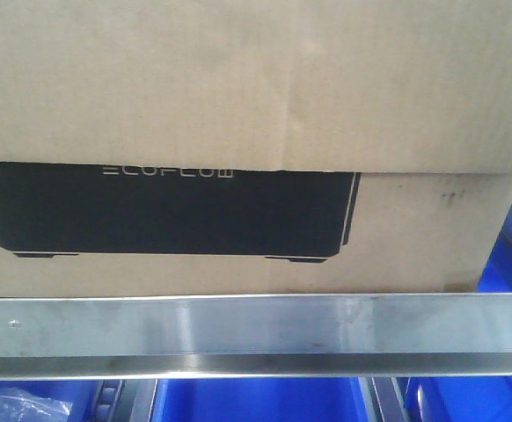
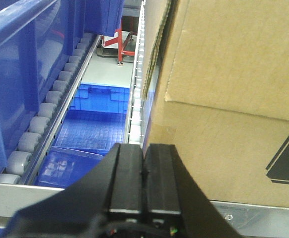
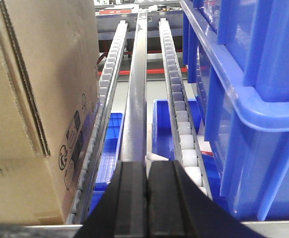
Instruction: Grab box from left shelf to table start
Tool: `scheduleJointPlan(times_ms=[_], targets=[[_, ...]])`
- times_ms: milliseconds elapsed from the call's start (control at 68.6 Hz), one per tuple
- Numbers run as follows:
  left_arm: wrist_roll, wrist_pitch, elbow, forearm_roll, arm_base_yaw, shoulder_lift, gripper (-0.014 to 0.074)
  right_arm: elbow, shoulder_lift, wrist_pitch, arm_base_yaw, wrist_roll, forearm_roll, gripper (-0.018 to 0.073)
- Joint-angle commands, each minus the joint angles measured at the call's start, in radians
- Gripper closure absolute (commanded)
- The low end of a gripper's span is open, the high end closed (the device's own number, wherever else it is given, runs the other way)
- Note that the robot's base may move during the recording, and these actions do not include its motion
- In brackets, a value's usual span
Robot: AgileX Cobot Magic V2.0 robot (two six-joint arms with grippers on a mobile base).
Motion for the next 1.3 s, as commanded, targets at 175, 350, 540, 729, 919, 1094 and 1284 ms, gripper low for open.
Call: scheduleJointPlan(times_ms=[175,350,540,729,919,1094,1284], targets=[[-0.002,-0.091,-0.009,0.000,-0.005,-0.019,0.0696,0.001,-0.008,-0.084,-0.004,-0.012,-0.002,0.0503],[-0.002,-0.097,-0.009,0.000,-0.005,-0.019,0.0696,0.001,-0.008,-0.084,-0.004,-0.012,-0.002,0.0503],[-0.002,-0.130,-0.009,0.000,-0.005,-0.019,0.0696,0.001,-0.008,-0.084,-0.004,-0.012,-0.002,0.0503],[-0.011,-0.322,-0.028,-0.117,-0.005,-0.019,0.0696,0.001,-0.008,-0.084,-0.004,-0.012,-0.002,0.0503],[-0.011,-0.186,-0.238,-0.085,-0.005,0.019,0.0695,0.001,-0.008,-0.084,-0.004,-0.012,-0.002,0.0503],[-0.006,0.077,-0.469,-0.013,-0.005,0.145,0.0666,0.001,-0.008,-0.084,-0.004,-0.012,-0.002,0.0503],[-0.002,0.166,-0.615,-0.013,-0.005,0.295,0.0246,0.001,-0.008,-0.084,-0.004,-0.012,-0.002,0.0503]])
